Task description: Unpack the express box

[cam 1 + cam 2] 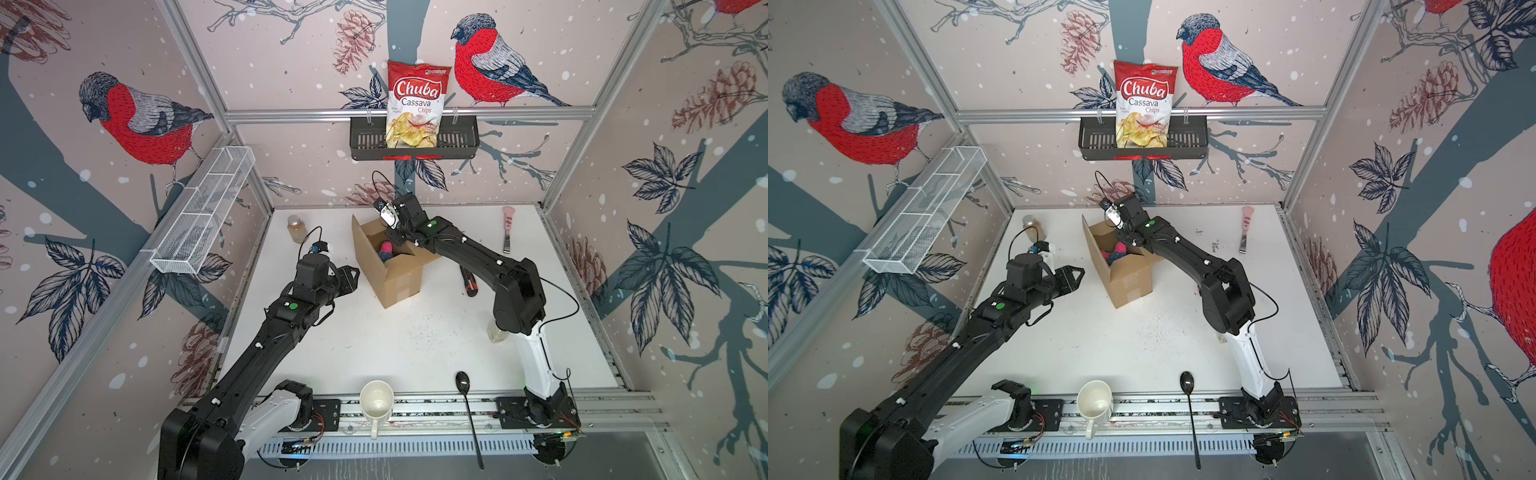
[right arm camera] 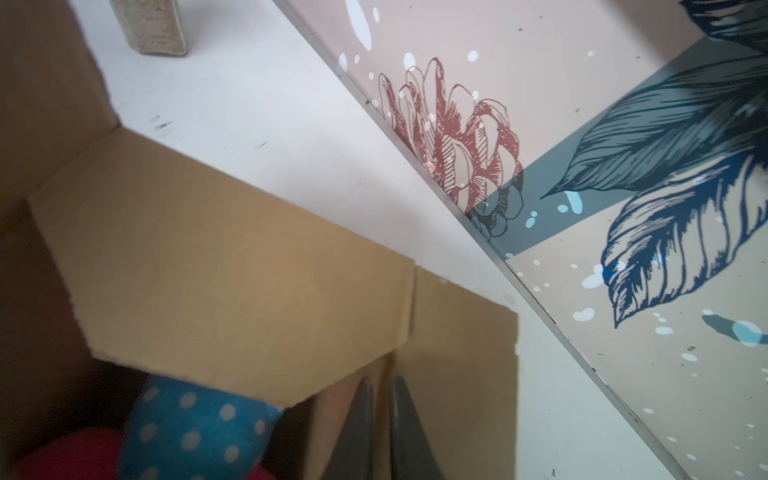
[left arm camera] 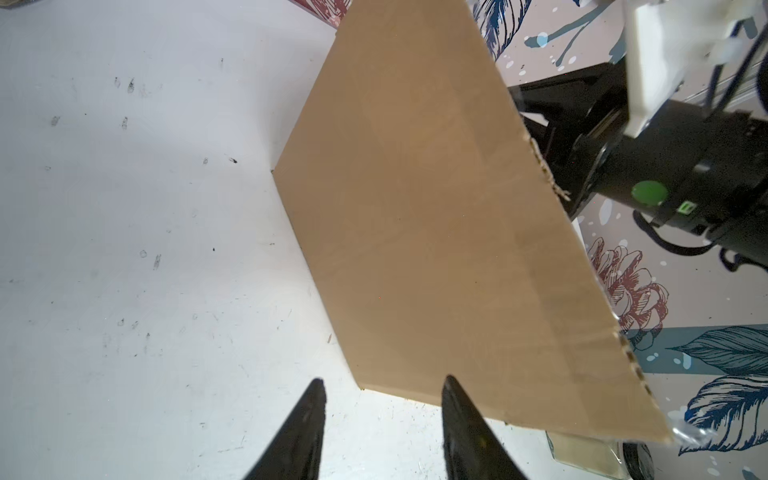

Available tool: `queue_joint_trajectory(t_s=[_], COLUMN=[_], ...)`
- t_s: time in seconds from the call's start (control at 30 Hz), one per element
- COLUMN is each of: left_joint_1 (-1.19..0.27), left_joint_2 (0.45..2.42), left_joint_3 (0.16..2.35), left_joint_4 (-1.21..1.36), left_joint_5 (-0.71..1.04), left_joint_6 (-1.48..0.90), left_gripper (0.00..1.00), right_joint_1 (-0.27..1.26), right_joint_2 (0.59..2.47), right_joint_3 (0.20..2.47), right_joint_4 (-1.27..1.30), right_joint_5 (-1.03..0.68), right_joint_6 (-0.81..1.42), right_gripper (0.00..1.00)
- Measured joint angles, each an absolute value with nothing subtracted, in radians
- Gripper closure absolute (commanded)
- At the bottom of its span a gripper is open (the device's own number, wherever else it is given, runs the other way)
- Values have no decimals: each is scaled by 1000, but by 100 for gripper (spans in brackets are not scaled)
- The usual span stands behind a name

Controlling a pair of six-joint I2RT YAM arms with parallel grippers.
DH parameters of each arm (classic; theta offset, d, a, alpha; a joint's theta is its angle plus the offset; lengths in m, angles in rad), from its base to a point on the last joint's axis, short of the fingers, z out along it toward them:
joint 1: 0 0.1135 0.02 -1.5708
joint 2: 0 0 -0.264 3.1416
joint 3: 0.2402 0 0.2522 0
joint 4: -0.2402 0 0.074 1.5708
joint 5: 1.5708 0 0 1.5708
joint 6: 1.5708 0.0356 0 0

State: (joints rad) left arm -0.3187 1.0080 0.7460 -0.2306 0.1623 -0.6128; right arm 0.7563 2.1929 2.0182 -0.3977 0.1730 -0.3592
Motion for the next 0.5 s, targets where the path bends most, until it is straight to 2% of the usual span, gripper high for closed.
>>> queue_joint_trajectory(t_s=[0.13, 0.27, 0.37, 0.5], left_joint_1=[-318, -299, -259, -159], left_joint_2=[1018, 1063, 1112, 1214], left_joint_3=[743, 774, 822, 881], left_joint_4=[-214, -215, -198, -149], left_joint_5=[179, 179, 170, 156], left_joint_6=[-612, -602, -590, -564], left_gripper=[50, 48, 52, 65], right_joint_1=[744, 745, 744, 793], right_joint_2=[2193, 2167, 2115, 1935], right_joint_3=[2068, 2140, 2206, 2075], right_joint_4=[-480, -633, -760, -839], right_joint_5=[190, 211, 208, 239], right_joint_6=[-266, -102, 50, 222], right_gripper=[87, 66, 68, 82])
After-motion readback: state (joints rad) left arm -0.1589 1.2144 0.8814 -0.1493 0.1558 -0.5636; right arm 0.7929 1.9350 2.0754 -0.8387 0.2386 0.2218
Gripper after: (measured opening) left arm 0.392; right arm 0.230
